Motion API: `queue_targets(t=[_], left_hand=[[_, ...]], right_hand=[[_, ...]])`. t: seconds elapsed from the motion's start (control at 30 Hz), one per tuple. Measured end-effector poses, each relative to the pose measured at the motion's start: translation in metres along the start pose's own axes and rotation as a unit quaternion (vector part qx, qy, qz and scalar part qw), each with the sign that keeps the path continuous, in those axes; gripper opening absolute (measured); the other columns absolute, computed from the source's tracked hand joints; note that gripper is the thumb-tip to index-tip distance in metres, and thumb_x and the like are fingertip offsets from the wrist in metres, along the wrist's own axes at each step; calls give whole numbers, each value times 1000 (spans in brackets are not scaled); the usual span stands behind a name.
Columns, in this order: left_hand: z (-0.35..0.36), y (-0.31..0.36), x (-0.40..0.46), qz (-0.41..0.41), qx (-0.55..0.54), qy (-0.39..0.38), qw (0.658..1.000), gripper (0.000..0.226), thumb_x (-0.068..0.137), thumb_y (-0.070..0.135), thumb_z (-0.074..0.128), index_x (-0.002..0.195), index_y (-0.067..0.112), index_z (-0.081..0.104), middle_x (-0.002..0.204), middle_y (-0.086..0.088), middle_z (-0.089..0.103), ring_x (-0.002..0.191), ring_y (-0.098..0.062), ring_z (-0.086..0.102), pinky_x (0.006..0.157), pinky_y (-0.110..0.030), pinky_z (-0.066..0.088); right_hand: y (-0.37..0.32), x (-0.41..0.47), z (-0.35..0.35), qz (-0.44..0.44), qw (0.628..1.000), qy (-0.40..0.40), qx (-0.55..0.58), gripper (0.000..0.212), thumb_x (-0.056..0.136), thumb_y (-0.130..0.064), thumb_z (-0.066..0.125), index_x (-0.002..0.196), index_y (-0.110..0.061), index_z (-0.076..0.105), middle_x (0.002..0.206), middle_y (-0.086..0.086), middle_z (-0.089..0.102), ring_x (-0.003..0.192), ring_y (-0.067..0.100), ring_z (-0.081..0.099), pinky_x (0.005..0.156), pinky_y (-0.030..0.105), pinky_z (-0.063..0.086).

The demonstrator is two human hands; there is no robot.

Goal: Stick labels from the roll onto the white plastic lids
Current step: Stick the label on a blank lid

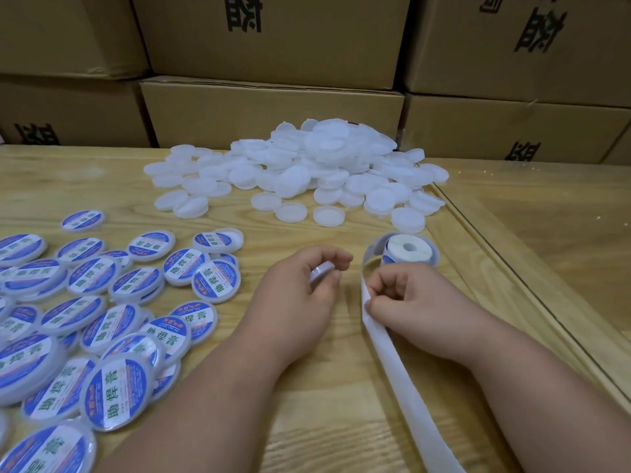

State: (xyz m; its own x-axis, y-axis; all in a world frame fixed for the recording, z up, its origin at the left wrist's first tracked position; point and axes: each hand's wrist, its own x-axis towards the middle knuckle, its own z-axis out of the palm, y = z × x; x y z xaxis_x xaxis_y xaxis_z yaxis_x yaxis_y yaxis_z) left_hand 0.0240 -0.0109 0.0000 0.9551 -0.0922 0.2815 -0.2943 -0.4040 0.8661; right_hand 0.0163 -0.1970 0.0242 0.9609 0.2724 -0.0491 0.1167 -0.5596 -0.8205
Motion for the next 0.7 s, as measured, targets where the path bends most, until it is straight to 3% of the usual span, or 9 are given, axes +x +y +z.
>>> queue_targets(t=[0.13,0.27,0.4,0.57,0.7], left_hand=[[-1,2,0,-8,-29,-36,999,19,89,28,75,100,43,73,93,35,70,89,17,62,72,3,38],[1,2,0,-13,-24,-64,998,21,86,29,78,96,46,71,91,32,71,90,15,64,71,0,41],[1,2,1,-9,-33,-61,998,23,87,24,76,99,43,71,92,32,71,90,14,64,71,0,41],[2,3,2,-10,-63,-39,997,22,90,19,74,98,39,70,92,27,72,93,14,63,76,2,39],[2,4,2,-29,-89,-25,995,27,90,23,76,107,41,66,99,30,69,97,22,57,74,4,37]], right_hand=[[3,3,-2,5,994,14,106,10,87,-11,61,77,-10,63,61,-3,58,53,10,54,51,22,43],[3,6,0,-4,993,9,121,27,79,-36,74,89,-12,67,65,-2,63,56,17,58,53,23,47],[4,7,-4,14,991,-11,134,39,76,-37,84,101,-14,65,72,3,67,62,17,59,59,27,50],[6,7,-8,36,989,-55,130,40,81,-15,72,118,-22,60,67,-3,61,58,8,56,57,22,45],[3,4,-11,32,977,-86,191,44,76,-7,58,115,-24,69,94,34,62,78,26,57,74,39,44]])
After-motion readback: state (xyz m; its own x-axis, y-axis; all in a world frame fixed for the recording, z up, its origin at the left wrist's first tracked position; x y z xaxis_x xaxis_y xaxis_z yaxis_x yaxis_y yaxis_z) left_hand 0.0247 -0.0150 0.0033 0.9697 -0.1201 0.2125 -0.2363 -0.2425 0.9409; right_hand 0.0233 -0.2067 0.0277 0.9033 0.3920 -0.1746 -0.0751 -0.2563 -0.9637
